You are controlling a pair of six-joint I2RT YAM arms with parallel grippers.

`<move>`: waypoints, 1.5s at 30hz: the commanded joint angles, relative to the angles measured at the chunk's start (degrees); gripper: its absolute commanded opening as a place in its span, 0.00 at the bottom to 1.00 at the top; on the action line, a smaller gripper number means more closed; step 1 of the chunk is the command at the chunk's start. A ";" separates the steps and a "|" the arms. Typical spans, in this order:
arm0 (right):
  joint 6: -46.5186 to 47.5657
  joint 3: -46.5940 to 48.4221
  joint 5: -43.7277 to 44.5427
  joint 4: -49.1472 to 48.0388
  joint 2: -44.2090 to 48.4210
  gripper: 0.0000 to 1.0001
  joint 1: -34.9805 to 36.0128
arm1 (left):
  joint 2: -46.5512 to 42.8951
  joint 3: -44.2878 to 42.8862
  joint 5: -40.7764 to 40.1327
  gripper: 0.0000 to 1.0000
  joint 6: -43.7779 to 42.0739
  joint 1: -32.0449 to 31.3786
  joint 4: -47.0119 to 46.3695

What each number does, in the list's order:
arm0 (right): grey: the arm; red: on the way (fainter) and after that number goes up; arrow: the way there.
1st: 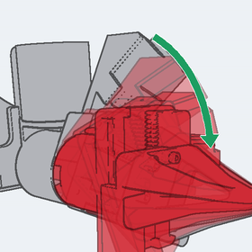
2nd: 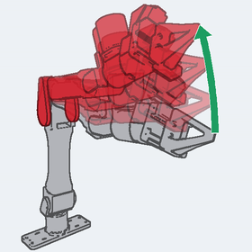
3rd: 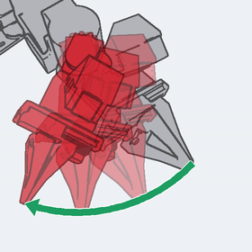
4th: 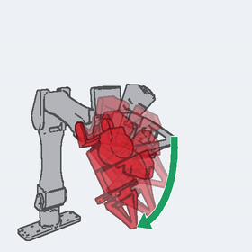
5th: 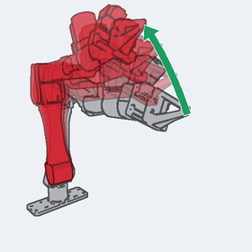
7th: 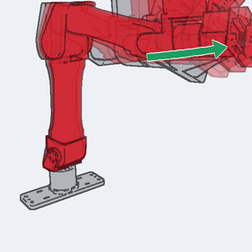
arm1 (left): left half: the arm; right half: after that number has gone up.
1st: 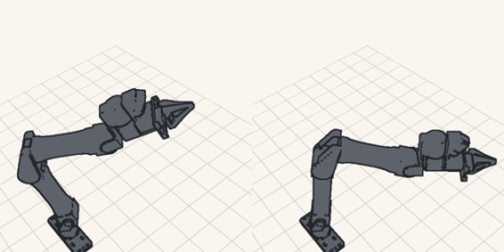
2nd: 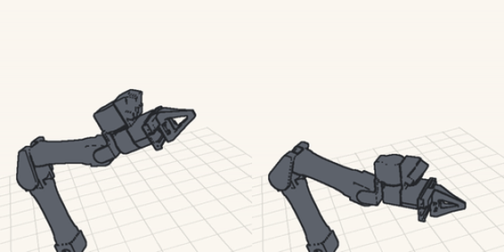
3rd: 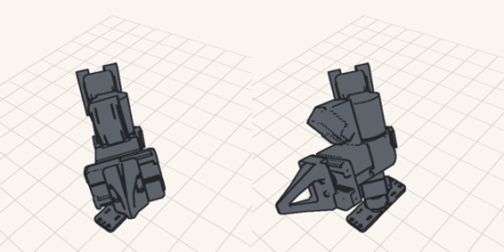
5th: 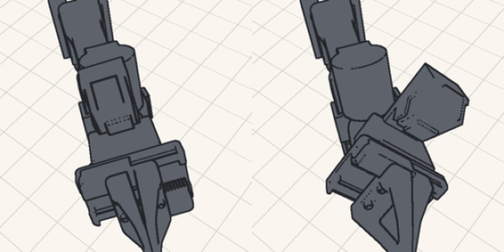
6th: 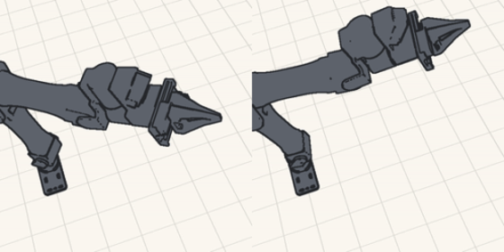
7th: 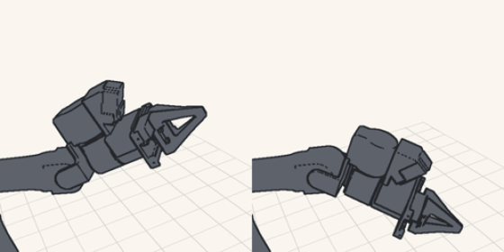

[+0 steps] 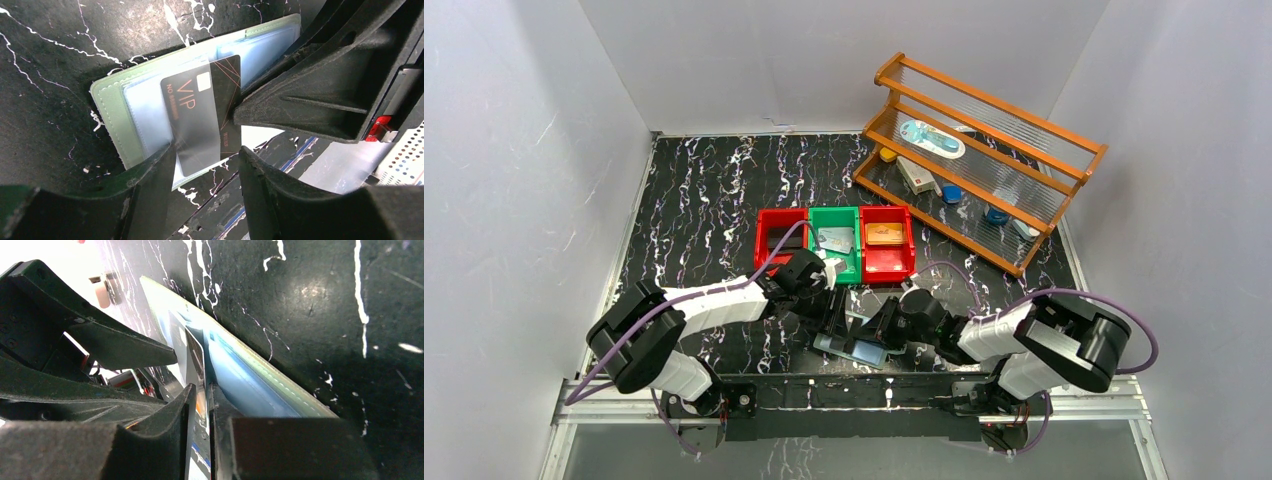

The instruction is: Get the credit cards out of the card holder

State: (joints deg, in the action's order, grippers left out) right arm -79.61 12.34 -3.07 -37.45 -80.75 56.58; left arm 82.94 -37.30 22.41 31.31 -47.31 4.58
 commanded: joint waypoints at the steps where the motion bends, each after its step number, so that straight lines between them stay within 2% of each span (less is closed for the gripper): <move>1: 0.94 -1.41 -0.53 -4.54 -3.09 0.25 -0.33 | 1.42 0.77 -5.01 0.48 -0.47 -1.02 4.74; 4: 1.77 -0.07 -2.23 -6.60 -5.30 0.24 -0.33 | 1.66 0.57 -5.10 0.48 -0.39 -1.19 4.72; 8: 1.28 -0.13 -2.79 -9.15 -7.07 0.14 -0.35 | 1.39 0.58 -5.32 0.47 -0.29 -1.27 4.74; 11: 0.46 -1.16 -2.17 -9.77 -6.90 0.13 -0.35 | 0.90 0.87 -5.49 0.47 -0.14 -1.29 4.74; 18: 0.68 -1.62 -2.57 -11.22 -6.57 0.24 -0.34 | -0.11 0.97 -5.30 0.46 0.37 -1.29 4.49; 21: 0.59 -1.25 -3.31 -12.90 -7.55 0.24 -0.33 | -0.44 0.85 -4.95 0.46 0.48 -1.29 4.30; 23: 0.55 -1.07 -3.44 -13.09 -7.93 0.22 -0.33 | -0.64 0.91 -4.92 0.46 0.48 -1.29 4.30; 27: 0.09 -1.83 -2.20 -11.07 -6.91 0.10 -0.37 | -1.76 1.30 -5.93 0.46 0.59 -1.29 4.43; 30: -0.18 -3.54 -0.53 -8.58 -3.90 0.05 -0.38 | -2.87 1.68 -8.42 0.46 0.18 -1.29 5.58; 37: 1.98 -5.75 -0.08 -0.51 6.14 0.03 -0.93 | -3.27 1.20 -10.36 0.47 0.62 -1.27 6.82; 45: 4.07 -7.82 2.87 7.77 21.62 0.03 -1.20 | -6.82 0.77 -10.39 0.57 2.80 -1.25 5.10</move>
State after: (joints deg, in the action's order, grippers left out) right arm -77.56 5.15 -3.49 -35.31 -65.30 55.66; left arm 79.48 -37.01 15.27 33.28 -48.56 7.81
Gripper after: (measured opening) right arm 0.060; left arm 0.550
